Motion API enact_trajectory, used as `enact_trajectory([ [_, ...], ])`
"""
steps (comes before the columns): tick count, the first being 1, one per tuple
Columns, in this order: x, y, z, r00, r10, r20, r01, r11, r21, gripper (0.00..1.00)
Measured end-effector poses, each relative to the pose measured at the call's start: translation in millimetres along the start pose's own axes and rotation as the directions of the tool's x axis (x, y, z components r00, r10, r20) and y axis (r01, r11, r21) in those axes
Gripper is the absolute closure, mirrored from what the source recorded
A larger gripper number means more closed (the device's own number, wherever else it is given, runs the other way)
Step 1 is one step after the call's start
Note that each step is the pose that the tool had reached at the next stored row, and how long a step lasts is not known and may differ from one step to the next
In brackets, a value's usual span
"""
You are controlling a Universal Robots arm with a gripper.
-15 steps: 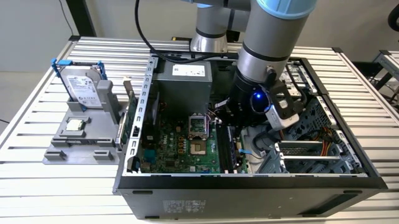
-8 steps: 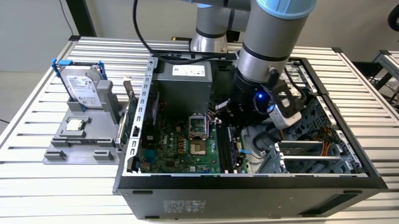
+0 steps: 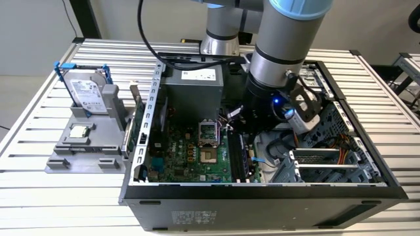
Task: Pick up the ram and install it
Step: 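Press down the ram until it locks into place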
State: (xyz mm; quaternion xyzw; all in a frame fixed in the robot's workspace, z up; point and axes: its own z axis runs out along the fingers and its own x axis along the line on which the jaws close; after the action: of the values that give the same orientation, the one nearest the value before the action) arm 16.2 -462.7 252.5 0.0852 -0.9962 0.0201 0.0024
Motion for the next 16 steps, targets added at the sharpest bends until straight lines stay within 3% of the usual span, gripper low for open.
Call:
enact_trajectory([
  [5, 0.0, -0.1, -0.5, 0.998, -0.063, 0.0024, 0.063, 0.998, 0.0008, 1.0],
  [9, 0.0, -0.1, -0.9, 0.9937, -0.112, 0.0044, 0.112, 0.9937, 0.0013, 1.0],
  [12, 0.0, -0.1, -0.9, 0.9881, -0.154, 0.006, 0.154, 0.9881, 0.0018, 1.0],
  [16, 0.0, -0.1, -1.1, 0.9777, -0.21, 0.0081, 0.21, 0.9777, 0.0027, 1.0],
])
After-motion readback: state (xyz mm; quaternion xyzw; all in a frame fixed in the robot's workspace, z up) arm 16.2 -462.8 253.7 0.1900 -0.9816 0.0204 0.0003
